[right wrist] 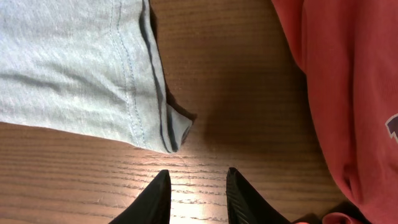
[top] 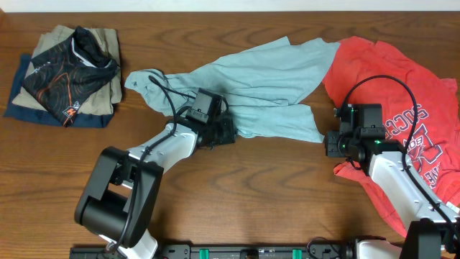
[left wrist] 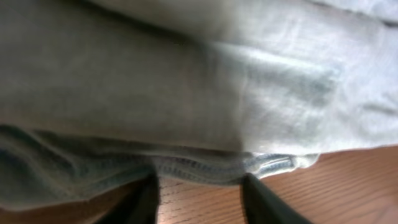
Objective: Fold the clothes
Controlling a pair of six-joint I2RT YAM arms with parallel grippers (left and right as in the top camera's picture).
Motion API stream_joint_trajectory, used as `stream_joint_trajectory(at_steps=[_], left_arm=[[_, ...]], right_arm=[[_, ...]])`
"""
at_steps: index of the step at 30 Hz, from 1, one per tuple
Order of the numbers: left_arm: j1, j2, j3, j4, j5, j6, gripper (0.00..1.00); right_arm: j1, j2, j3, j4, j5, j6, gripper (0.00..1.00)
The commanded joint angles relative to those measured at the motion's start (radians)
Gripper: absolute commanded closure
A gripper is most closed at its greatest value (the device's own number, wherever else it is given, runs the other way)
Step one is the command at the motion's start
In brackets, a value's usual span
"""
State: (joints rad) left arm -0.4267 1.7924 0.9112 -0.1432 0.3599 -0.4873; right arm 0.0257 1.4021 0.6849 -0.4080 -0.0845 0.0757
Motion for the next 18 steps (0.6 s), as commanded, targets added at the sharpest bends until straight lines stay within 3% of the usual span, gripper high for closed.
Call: stream_joint_trajectory(at_steps=[1,4,6,10,16,18], left_arm=[[-0.002,0.032,-0.014,-0.016,-0.013,0.003,0.71],[-0.002,0.032,-0.014,-0.026,-0.014,0.004,0.81],[-0.002,0.031,-0.014,-0.033,-0.039,0.004,0.94],[0.0,0.031,-0.013,-0.055,-0.11,0.004,0.94],[0.007,0.029,-0.013,-0.057,-0.105,0.003,0.93],[0.007,0.029,-0.013,-0.057,-0.079,0.003,0.59]], right_arm=[[0.007,-0.008,-0.003,-0.002,0.01,0.014,0.72],[0.007,-0.008,-0.003,-0.003,0.01,0.014,0.71],[0.007,-0.008,-0.003,-0.002,0.01,0.014,0.71],[0.007,-0.008,-0.003,-0.003,0.01,0.014,0.71],[0.007,-0.008,-0.003,-0.003,0.029,0.014,0.7],[0.007,-0.008,-0.003,-0.003,0.029,0.014,0.68]])
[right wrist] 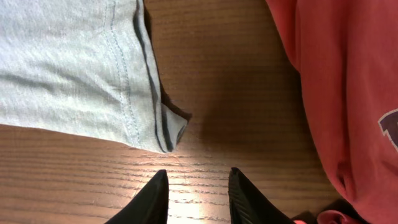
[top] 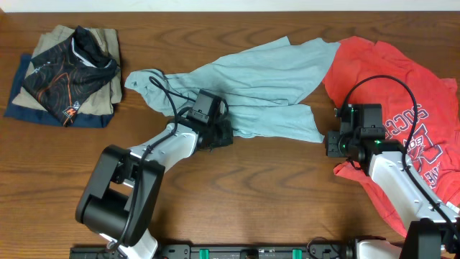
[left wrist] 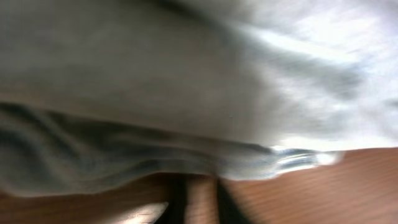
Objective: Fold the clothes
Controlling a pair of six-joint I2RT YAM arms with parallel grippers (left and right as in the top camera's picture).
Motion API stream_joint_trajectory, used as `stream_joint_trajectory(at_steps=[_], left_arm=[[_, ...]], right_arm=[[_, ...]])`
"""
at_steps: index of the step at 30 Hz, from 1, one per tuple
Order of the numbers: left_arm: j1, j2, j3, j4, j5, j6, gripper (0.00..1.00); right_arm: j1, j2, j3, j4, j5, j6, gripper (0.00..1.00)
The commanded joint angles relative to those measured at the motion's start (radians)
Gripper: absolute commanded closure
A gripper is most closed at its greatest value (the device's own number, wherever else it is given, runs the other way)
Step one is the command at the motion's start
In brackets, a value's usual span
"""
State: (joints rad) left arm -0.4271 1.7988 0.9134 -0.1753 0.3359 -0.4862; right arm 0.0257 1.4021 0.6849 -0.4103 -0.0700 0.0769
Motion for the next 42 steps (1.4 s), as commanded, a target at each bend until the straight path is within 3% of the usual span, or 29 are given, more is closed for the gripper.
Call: stream_joint_trajectory(at_steps=[1,5,24,31,37,42], left_arm=[[0.008,0.023,-0.015,-0.025,-0.047,0.001,0.57],[0.008,0.023,-0.015,-0.018,-0.046,0.002,0.45],[-0.024,0.056,-0.016,0.001,-0.121,0.002,0.45],[-0.024,0.068,-0.016,-0.018,-0.121,0.002,0.91],[-0.021,0.067,-0.016,-0.061,-0.143,0.002,0.94],[0.031,0.031,-0.014,-0.2,-0.211,0.002,0.94]], right_arm=[[0.007,-0.008,-0.003,-0.001,0.014,0.013,0.66],[0.007,-0.008,-0.003,-0.001,0.014,0.013,0.66],[0.007,-0.008,-0.003,-0.009,0.014,0.016,0.65],[0.007,-0.008,-0.003,-0.021,0.014,0.016,0.65],[0.007,-0.008,-0.003,-0.021,0.014,0.016,0.64],[0.005,-0.008,-0.003,-0.039,0.052,0.016,0.64]])
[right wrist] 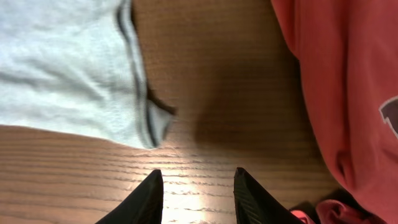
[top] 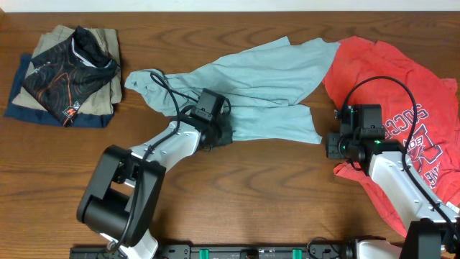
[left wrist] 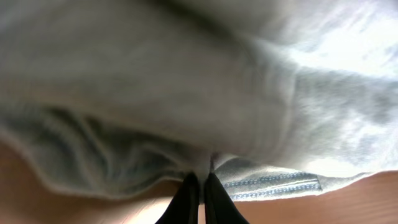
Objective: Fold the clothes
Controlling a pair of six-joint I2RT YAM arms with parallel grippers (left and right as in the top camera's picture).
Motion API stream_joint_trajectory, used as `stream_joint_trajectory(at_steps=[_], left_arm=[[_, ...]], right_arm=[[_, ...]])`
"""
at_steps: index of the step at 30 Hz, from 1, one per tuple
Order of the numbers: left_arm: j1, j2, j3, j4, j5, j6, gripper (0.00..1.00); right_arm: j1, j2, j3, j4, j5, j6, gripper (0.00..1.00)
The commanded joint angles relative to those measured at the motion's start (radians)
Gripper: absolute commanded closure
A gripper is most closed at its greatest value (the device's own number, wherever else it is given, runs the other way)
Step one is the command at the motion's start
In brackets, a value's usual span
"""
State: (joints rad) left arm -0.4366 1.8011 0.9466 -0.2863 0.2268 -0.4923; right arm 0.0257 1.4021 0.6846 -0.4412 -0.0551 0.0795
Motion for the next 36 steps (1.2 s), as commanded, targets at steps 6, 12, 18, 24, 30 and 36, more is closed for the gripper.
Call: stream_joint_trajectory(at_steps=[6,12,18,24,30,36], left_arm=[[0.238,-0.13,-0.023,-0.222,-0.248,0.028,0.94],[0.447,-0.329,-0.005,-0.253,-0.298,0.031,0.94],[0.491,-0.385,-0.008,-0.377,-0.24,0.023,0.56],[0.449,-0.358,-0.052,-0.42,-0.068,-0.004,0.49],[0.362,-0.305,-0.1,-0.375,-0.058,-0.019,0.49],[0.304,-0.218,-0.118,-0.282,-0.062,-0.019,0.49]], right_arm=[[-0.026,-0.008,-0.003,-0.034,0.082,0.02,0.64],[-0.06,-0.008,-0.003,-0.031,0.082,0.056,0.64],[-0.066,-0.008,-0.003,-0.03,0.082,0.058,0.63],[-0.066,-0.008,-0.003,-0.031,0.081,0.058,0.63],[-0.066,-0.008,-0.003,-0.041,0.081,0.058,0.62],[-0.066,-0.008,-0.003,-0.059,0.081,0.058,0.62]])
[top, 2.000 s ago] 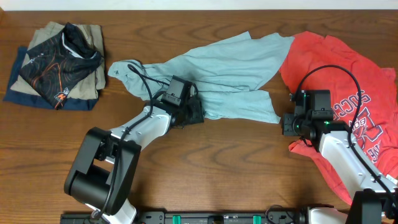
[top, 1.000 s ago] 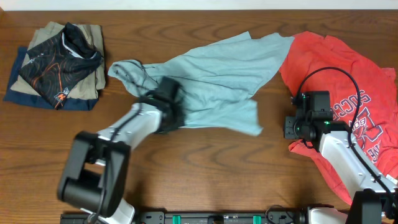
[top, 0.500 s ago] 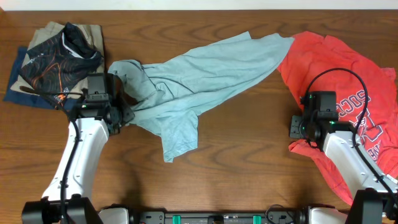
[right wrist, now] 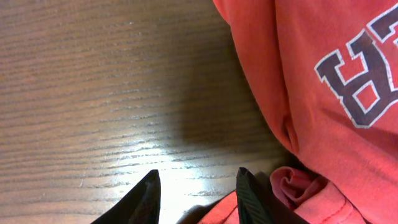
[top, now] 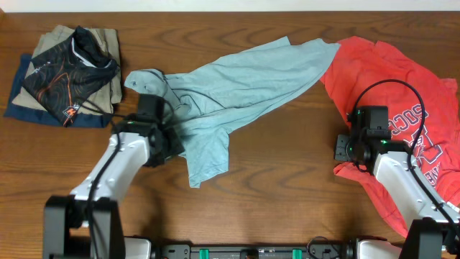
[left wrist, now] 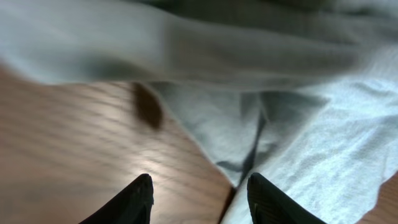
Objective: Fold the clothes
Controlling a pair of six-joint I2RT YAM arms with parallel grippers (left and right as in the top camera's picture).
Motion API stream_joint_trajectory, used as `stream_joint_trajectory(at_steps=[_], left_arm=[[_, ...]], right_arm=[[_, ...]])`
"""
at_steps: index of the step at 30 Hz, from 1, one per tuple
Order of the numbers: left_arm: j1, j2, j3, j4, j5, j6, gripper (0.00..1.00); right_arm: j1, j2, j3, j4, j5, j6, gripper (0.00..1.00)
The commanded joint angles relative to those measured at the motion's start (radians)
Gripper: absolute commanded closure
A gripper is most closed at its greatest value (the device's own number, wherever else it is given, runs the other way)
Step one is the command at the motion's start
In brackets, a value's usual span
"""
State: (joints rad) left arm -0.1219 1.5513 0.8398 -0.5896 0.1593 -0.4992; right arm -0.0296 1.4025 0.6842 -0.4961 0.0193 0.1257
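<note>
The light blue shirt (top: 237,79) lies in a long diagonal band across the table, with a flap (top: 205,155) hanging toward the front. My left gripper (top: 167,146) stands open at the flap's left edge. In the left wrist view its fingers (left wrist: 140,200) straddle bare wood, and the blue cloth (left wrist: 311,143) reaches the right finger. The red printed shirt (top: 402,108) is spread at the right. My right gripper (top: 343,149) is open over wood at its left edge; the right wrist view shows red cloth (right wrist: 311,93) beside the right finger (right wrist: 249,199).
A stack of folded clothes (top: 68,75), with a dark patterned garment on top, sits at the back left. A bunched red hem (right wrist: 292,186) lies right by my right gripper. The table's wooden front (top: 273,208) is bare.
My left gripper, then shut on the blue shirt's lower hem near the middle, is now open and further left. The shirt's lower right part has come left with it. My right gripper has shifted slightly right.
My left gripper stood open at the blue shirt's lower hem, then its jaws were nearly together, then shut on the cloth. Now the cloth is let go and the lower part lies drawn to the left. My right gripper stayed open near the red shirt throughout.
</note>
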Motion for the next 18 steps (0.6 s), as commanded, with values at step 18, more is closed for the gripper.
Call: stream_joint_trajectory(at_steps=[18], left_arm=[[-0.011,0.24,-0.011,0.149,0.144,-0.05,0.5]], right_arm=[[-0.011,-0.008,-0.003,-0.013,0.007,0.012,0.6]])
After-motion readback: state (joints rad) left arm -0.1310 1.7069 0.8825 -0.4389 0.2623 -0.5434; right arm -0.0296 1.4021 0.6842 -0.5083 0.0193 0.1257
